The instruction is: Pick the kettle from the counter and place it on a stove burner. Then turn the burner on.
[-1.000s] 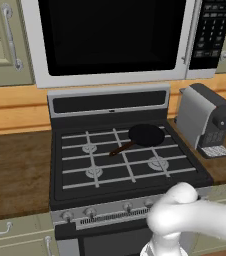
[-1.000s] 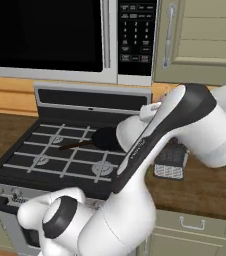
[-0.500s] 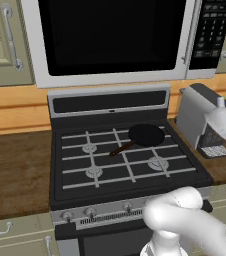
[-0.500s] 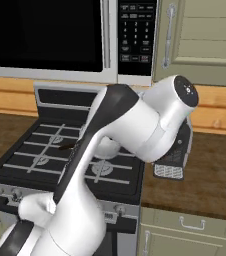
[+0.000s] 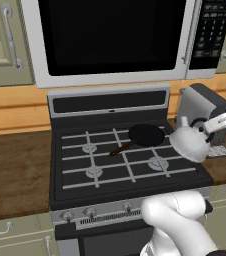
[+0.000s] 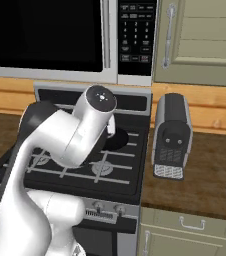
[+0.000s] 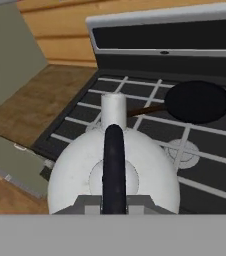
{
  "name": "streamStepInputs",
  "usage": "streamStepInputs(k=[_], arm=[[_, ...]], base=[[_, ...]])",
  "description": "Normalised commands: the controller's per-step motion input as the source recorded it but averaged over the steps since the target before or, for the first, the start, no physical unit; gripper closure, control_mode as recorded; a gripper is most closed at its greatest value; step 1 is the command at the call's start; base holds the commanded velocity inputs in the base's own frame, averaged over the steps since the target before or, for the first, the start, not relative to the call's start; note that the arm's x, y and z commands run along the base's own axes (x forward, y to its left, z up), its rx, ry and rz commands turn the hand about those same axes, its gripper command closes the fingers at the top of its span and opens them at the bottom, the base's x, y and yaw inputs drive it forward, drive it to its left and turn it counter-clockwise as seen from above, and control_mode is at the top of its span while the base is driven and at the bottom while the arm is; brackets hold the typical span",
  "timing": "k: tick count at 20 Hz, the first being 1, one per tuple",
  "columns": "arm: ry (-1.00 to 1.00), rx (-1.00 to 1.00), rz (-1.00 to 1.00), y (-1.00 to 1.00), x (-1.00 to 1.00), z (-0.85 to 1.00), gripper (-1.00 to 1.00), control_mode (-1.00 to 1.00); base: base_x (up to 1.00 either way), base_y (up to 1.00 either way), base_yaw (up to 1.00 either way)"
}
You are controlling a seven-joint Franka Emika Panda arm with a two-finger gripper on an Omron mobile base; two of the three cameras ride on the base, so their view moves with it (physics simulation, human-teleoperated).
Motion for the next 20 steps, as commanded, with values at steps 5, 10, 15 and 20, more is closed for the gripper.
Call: streamStepInputs(k=[5, 10, 15, 20], arm=[[0.00, -0.09, 0.00, 1.00, 0.32, -0.45, 1.00, -1.00], [0.08, -0.06, -0.01, 1.00, 0.51, -0.24, 1.00, -1.00], [0.18, -0.04, -0.01, 1.00, 0.68, -0.28, 1.00, -1.00], [0.22, -0.05, -0.01, 1.00, 0.71, -0.31, 1.00, -1.00]], base=[[0.00, 0.00, 0.00], [0.00, 0.00, 0.00], [0.00, 0.00, 0.00], [0.00, 0.00, 0.00]])
